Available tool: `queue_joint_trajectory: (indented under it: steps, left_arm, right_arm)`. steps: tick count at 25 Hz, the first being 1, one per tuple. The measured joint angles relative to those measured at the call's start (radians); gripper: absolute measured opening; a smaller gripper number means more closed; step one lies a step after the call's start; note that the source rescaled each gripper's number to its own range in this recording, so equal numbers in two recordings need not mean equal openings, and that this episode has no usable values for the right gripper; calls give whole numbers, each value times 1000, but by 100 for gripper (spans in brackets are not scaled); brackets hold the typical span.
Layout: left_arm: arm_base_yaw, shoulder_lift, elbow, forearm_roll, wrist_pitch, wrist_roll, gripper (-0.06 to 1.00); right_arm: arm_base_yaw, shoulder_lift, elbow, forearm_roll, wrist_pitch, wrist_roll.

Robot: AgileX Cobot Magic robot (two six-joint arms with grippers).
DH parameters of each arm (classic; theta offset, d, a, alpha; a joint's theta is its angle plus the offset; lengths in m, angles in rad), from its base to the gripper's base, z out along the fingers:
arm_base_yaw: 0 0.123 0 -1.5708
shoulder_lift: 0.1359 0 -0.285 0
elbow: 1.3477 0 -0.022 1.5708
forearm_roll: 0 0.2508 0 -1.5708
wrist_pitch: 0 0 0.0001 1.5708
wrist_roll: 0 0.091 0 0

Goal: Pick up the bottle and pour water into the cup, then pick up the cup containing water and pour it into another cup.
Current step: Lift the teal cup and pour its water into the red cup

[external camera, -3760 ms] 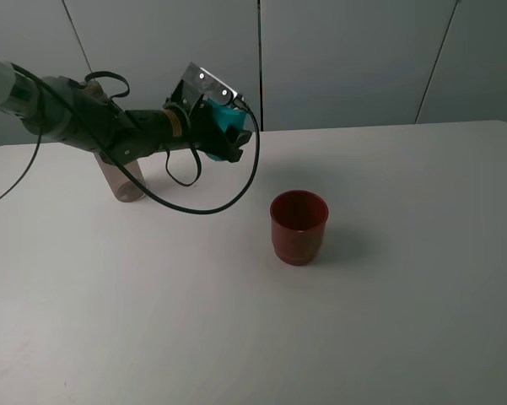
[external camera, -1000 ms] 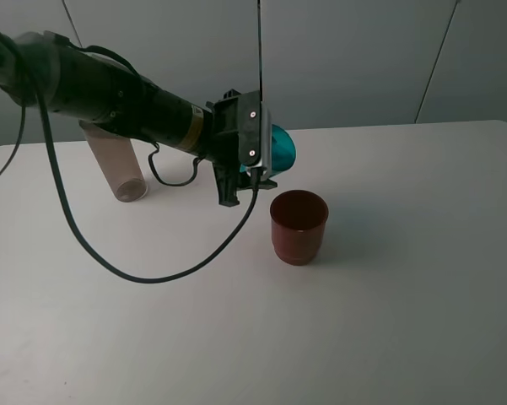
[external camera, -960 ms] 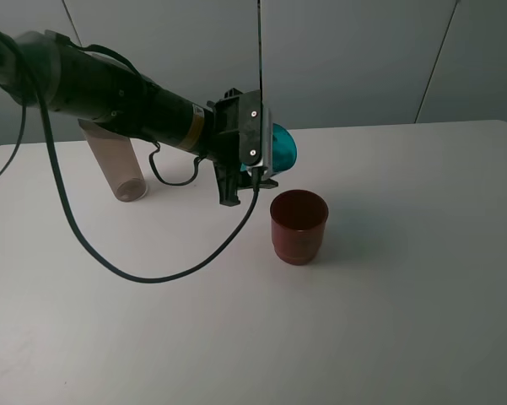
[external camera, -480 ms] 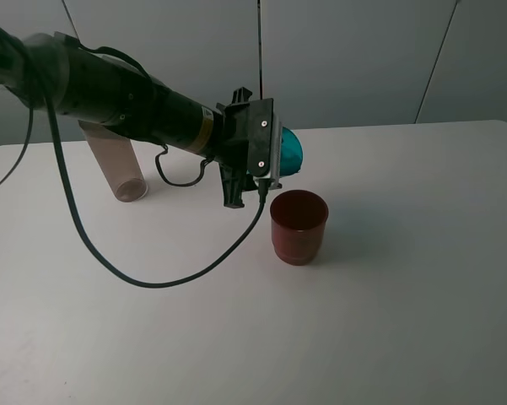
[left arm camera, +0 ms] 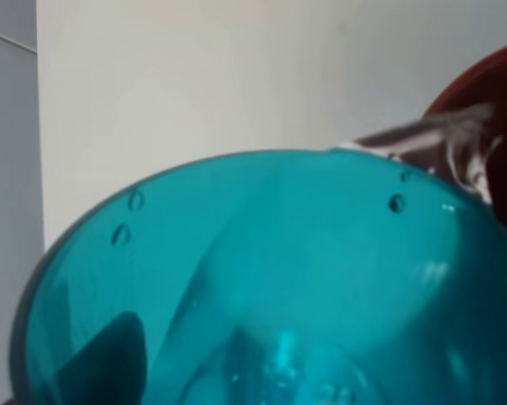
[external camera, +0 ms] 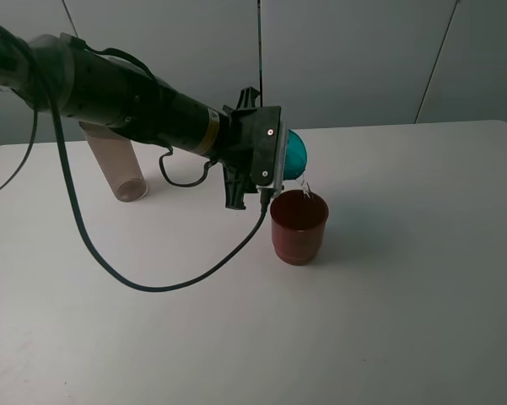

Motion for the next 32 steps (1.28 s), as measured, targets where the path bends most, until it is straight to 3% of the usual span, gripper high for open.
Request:
queue_joint_trajectory:
  steps: [10,32]
  left_arm:
    - [0,0,0,0,10,102,11]
    - [0,0,0,0,18,192,11]
  right_arm:
    - [0,0,0,0,0,0]
    - [0,0,0,0,0,0]
